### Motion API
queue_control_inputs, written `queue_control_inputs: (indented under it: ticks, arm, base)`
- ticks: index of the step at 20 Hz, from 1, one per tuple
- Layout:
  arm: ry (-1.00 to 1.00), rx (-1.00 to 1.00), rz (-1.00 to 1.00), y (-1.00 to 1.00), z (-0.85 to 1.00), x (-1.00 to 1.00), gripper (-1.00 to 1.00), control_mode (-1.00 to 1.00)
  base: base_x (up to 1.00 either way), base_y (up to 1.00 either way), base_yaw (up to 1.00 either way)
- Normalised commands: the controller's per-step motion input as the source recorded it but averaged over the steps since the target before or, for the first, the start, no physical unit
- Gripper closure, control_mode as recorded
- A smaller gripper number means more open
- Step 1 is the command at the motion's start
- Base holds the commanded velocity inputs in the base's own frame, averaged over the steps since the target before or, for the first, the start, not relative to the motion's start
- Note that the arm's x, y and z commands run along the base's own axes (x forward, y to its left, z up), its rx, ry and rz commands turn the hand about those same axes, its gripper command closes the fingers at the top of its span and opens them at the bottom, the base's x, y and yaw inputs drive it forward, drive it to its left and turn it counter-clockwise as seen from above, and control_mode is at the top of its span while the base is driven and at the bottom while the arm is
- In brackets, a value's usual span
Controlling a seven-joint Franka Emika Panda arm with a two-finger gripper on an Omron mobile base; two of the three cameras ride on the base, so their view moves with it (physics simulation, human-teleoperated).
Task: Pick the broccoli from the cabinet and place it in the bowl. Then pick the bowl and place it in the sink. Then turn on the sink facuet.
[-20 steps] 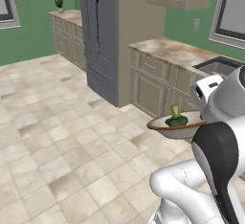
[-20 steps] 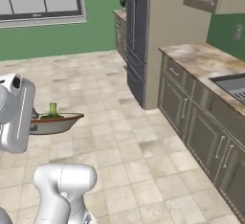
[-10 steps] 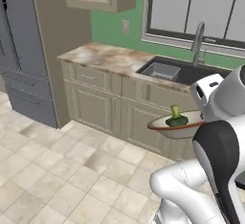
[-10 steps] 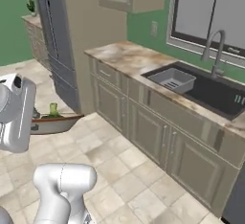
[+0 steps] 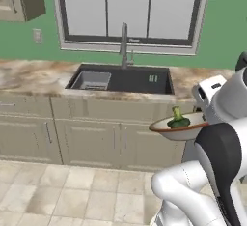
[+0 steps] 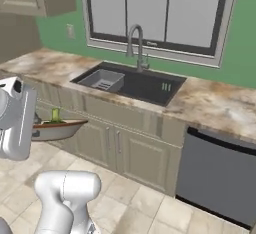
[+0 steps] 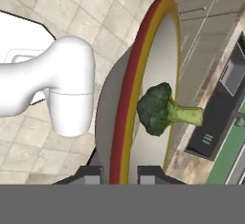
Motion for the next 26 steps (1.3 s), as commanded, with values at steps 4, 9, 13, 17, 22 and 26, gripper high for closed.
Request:
queue_control_inputs:
  ticks: [4, 9, 13, 17, 22, 26]
  arm:
    - [0.00, 0.00, 0.00, 0.00, 0.00, 0.00, 1.00, 1.00]
    - [0.00, 0.00, 0.00, 0.00, 0.00, 0.00, 1.00, 1.00]
    - [0.00, 0.00, 0.00, 0.00, 0.00, 0.00, 1.00, 1.00]
    - [0.00, 0.00, 0.00, 0.00, 0.00, 0.00, 1.00, 1.00]
    - [0.00, 0.00, 0.00, 0.00, 0.00, 0.00, 1.00, 1.00]
    - [0.00, 0.00, 0.00, 0.00, 0.00, 0.00, 1.00, 1.00]
  base:
    - [0.93, 0.03, -0.56]
    - [0.98, 0.14, -0.50]
    - [0.77, 0.00, -0.40]
    - [0.12, 0.15, -0.26]
    - [-0.03, 0.49, -0.17]
    - [0.18, 0.29, -0.03]
